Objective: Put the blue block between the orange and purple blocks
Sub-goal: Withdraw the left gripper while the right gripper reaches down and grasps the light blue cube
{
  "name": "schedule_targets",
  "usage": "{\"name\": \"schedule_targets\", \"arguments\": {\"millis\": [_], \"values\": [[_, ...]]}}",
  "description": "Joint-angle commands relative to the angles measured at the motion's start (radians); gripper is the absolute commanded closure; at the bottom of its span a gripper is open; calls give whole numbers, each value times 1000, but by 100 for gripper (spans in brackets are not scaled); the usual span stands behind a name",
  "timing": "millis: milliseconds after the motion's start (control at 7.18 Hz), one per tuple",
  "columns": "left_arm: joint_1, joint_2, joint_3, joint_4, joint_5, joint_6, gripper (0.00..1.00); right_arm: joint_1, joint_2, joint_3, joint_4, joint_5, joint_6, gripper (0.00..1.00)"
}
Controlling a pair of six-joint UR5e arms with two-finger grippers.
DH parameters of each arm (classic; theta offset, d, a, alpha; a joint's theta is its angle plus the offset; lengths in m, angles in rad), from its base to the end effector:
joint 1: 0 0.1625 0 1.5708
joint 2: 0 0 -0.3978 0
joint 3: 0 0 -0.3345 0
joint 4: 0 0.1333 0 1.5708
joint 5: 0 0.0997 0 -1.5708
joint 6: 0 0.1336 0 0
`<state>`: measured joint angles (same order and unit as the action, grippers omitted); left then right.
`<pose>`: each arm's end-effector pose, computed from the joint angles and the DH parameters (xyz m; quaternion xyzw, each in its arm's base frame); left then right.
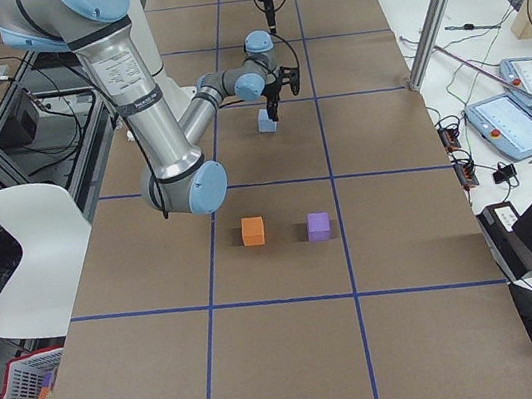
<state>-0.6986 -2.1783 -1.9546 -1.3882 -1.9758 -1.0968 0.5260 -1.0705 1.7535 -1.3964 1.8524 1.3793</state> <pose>0.3830 -0.4270 0.2219 0.0592 0.4233 -0.0223 0.9038 -0.4815 -0.3907 0.3090 0.0250 -0.4302 0.0924 0.8977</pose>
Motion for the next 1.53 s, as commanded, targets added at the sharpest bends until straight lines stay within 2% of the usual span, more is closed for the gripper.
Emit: {"name": "schedule_targets", "arguments": {"millis": [0, 418, 557, 697, 836, 975, 1115, 1254, 1393], "values": [[2, 0, 0, 0, 0, 0, 0, -20, 0, -3, -1, -7, 1, 0], [1, 2, -1, 0, 0, -2, 0, -29, 17, -52, 0, -7, -5, 2], [1, 2, -1, 0, 0, -2, 0, -34, 23, -60, 0, -7, -3, 16], [1, 2, -1, 0, 0, -3, 0, -49, 23, -72, 0, -22, -3, 32], [1, 2, -1, 0, 0, -3, 0, -50, 24, -69, 2, -31, -2, 97], [1, 2, -3, 0, 0, -3, 0, -47, 21, -54, 0, -24, -11, 100], [1, 2, -3, 0, 0, -2, 0, -2, -26, 33, -12, 0, -16, 100], [1, 2, -3, 0, 0, -2, 0, 87, -130, 123, -12, 95, -66, 100], [1, 3, 0, 0, 0, -2, 0, 203, -237, 176, -7, 204, -203, 100]]}}
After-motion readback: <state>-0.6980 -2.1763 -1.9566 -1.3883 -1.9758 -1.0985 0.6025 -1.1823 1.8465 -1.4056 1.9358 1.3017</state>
